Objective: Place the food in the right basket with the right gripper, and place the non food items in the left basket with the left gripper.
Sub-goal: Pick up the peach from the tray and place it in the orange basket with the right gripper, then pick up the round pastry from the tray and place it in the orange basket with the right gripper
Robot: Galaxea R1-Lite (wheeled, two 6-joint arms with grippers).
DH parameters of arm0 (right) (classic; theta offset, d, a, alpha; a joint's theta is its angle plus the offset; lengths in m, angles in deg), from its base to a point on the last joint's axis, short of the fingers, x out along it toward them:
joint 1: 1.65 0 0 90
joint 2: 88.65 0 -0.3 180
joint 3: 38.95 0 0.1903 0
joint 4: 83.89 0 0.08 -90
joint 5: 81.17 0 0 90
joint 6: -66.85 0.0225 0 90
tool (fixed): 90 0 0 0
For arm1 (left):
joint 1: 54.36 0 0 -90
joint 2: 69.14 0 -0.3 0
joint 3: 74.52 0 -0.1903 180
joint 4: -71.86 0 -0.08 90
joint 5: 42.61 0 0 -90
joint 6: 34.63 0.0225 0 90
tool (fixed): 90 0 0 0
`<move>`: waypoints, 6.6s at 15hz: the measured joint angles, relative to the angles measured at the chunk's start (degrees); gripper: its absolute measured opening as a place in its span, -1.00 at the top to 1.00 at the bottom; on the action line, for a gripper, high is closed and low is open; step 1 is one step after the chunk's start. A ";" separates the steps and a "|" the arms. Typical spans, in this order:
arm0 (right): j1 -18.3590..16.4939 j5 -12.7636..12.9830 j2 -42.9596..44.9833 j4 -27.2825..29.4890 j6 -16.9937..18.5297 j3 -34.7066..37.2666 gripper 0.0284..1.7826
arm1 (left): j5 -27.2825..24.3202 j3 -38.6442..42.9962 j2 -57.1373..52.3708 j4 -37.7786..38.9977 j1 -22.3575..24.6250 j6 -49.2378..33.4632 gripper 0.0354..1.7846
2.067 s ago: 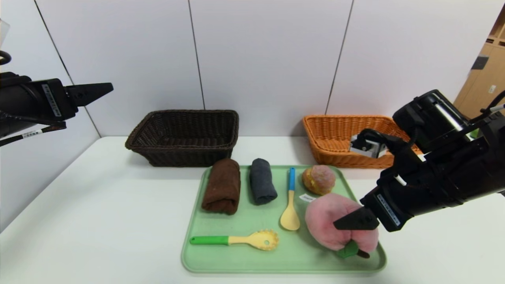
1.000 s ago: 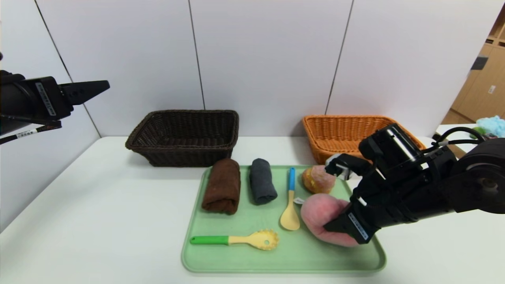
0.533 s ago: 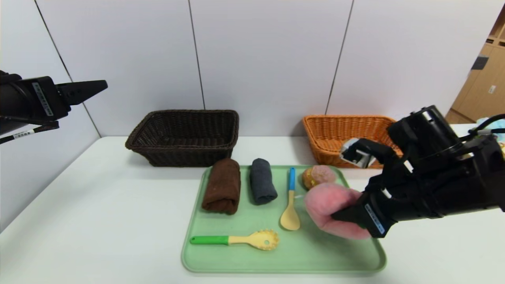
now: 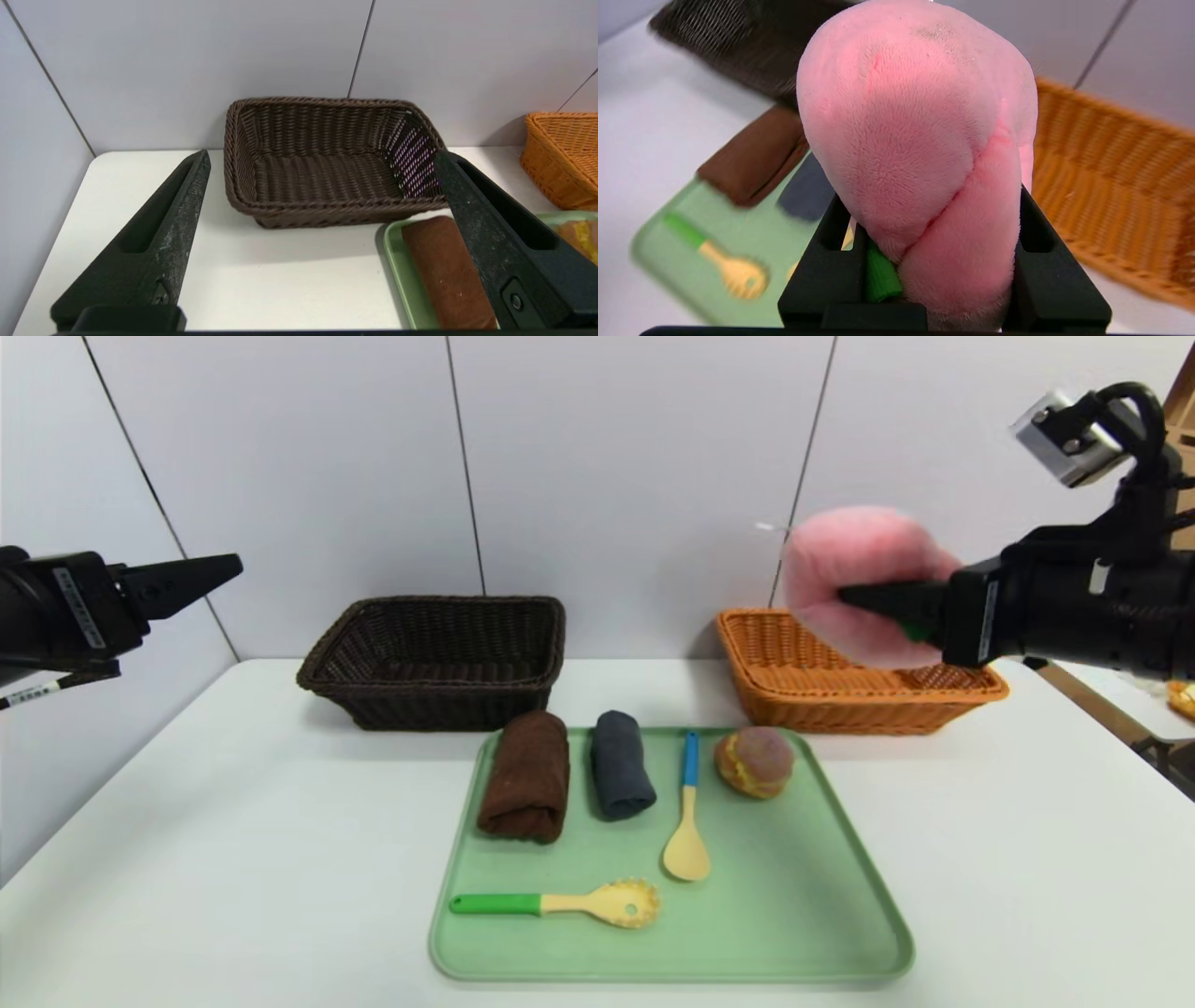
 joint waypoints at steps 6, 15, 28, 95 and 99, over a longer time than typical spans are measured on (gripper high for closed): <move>-7.98 2.10 -6.38 -3.47 -0.45 -3.56 0.23 | -0.11 1.04 -2.18 2.22 -0.67 0.94 -0.89; -19.86 9.20 -26.40 -19.96 -5.63 -10.40 0.23 | -0.20 0.71 3.00 11.11 -3.86 0.67 -0.89; -22.17 7.73 -35.40 -19.55 -3.91 -10.69 0.23 | 0.06 0.20 4.79 11.19 -3.78 0.69 -0.89; 9.29 24.05 -33.11 13.60 22.11 -9.45 0.03 | 0.50 1.35 2.95 10.93 -2.71 1.02 -0.89; 9.79 24.03 -31.12 14.15 21.81 -9.20 0.11 | 0.50 1.35 2.72 10.78 -2.71 1.02 -0.89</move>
